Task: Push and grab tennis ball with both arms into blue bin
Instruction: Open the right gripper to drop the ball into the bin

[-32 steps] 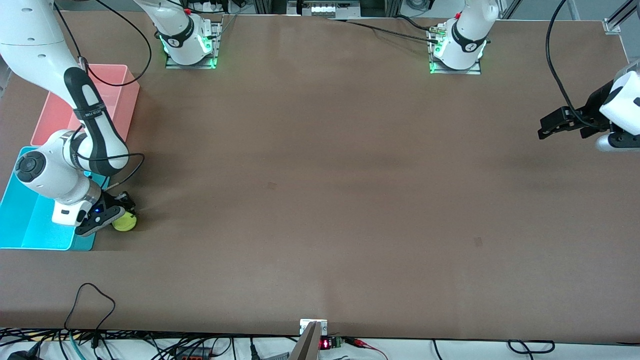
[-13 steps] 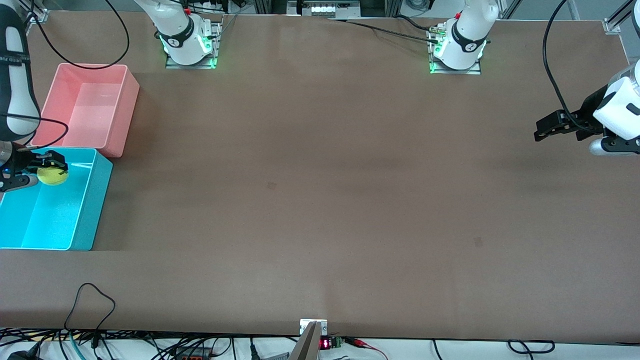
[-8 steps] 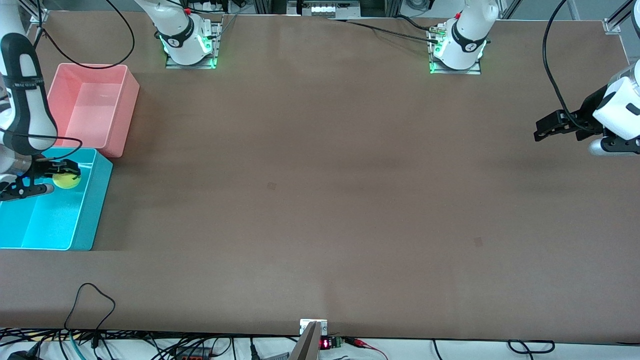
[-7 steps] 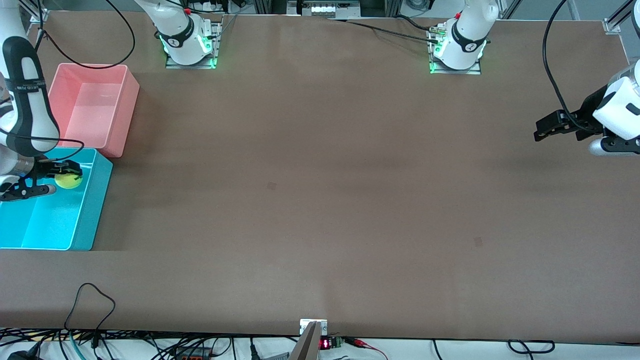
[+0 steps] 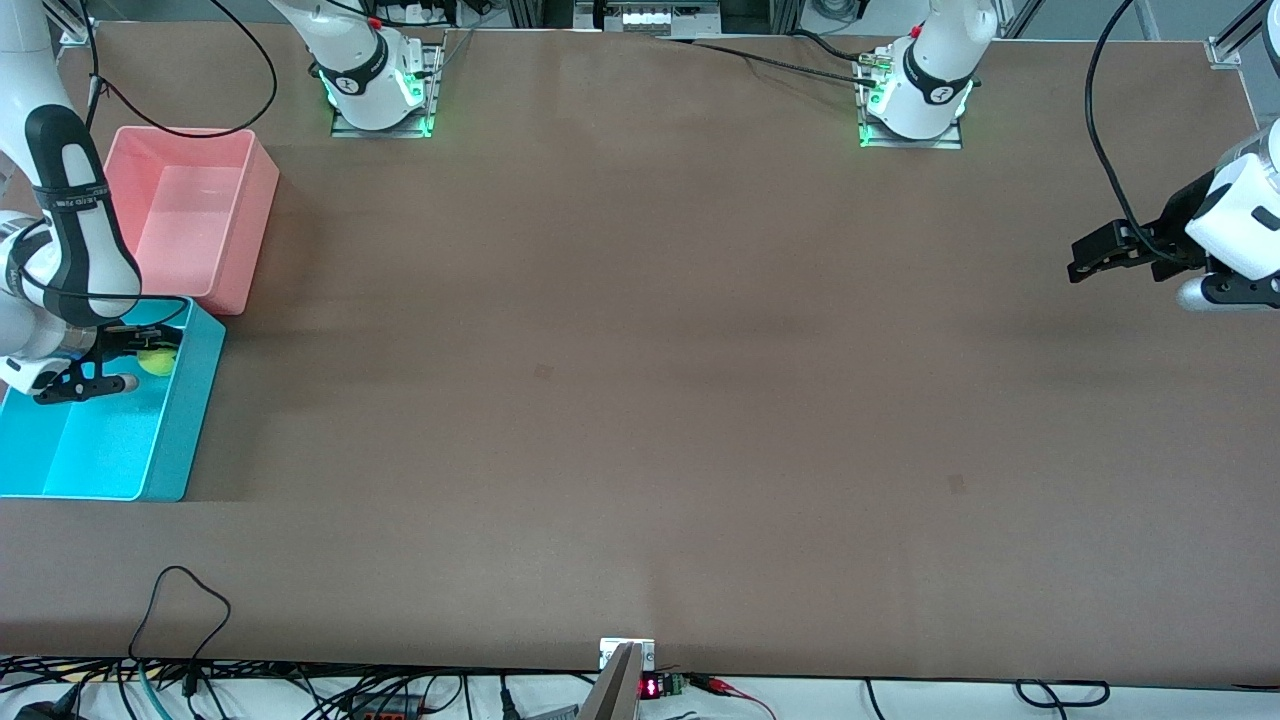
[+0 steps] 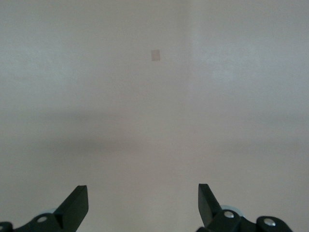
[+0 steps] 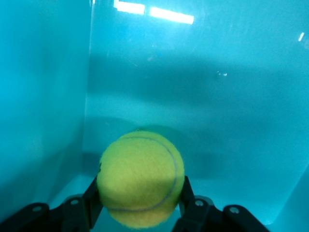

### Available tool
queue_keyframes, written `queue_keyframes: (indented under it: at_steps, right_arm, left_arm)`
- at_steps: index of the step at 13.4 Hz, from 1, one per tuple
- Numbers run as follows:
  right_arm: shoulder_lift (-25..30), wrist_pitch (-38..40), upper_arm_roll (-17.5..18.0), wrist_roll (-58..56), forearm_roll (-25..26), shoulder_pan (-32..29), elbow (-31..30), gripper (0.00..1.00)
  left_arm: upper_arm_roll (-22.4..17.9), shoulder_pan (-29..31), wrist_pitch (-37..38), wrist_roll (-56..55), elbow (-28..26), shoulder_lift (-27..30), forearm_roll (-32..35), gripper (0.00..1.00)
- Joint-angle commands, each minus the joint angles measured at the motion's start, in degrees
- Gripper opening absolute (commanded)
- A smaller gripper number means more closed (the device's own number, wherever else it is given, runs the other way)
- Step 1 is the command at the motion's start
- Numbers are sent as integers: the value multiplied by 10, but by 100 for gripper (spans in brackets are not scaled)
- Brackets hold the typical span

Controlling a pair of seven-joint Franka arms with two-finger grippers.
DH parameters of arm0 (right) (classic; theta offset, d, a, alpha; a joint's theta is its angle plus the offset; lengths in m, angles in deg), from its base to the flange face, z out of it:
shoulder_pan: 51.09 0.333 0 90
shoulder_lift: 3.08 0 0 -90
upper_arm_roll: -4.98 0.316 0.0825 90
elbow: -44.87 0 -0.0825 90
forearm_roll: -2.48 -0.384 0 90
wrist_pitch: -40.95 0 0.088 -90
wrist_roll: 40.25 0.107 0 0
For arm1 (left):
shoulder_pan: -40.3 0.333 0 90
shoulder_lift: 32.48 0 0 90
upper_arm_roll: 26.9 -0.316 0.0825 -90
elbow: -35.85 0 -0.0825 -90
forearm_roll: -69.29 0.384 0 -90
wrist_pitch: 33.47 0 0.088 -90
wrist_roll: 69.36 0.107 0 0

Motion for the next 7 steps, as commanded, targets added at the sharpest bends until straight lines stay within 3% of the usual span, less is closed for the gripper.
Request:
queue_keyframes:
  at_steps: [1,3,4,7]
  right_arm:
    - [4,3,5,3,-6,-10,-3,47]
    - [5,3,5,3,-6,-10,-3,84]
    - [6,3,5,3,-6,-10,-3,98]
    - [30,4,5,0,-8,-6,2,100]
  left_arm:
    - [2,-1,6,3,3,3,12,100]
    - [2,-1,6,4,3,2,12,100]
    - [2,-1,6,3,3,2,12,100]
    - [2,-2,7,3,3,3,12,100]
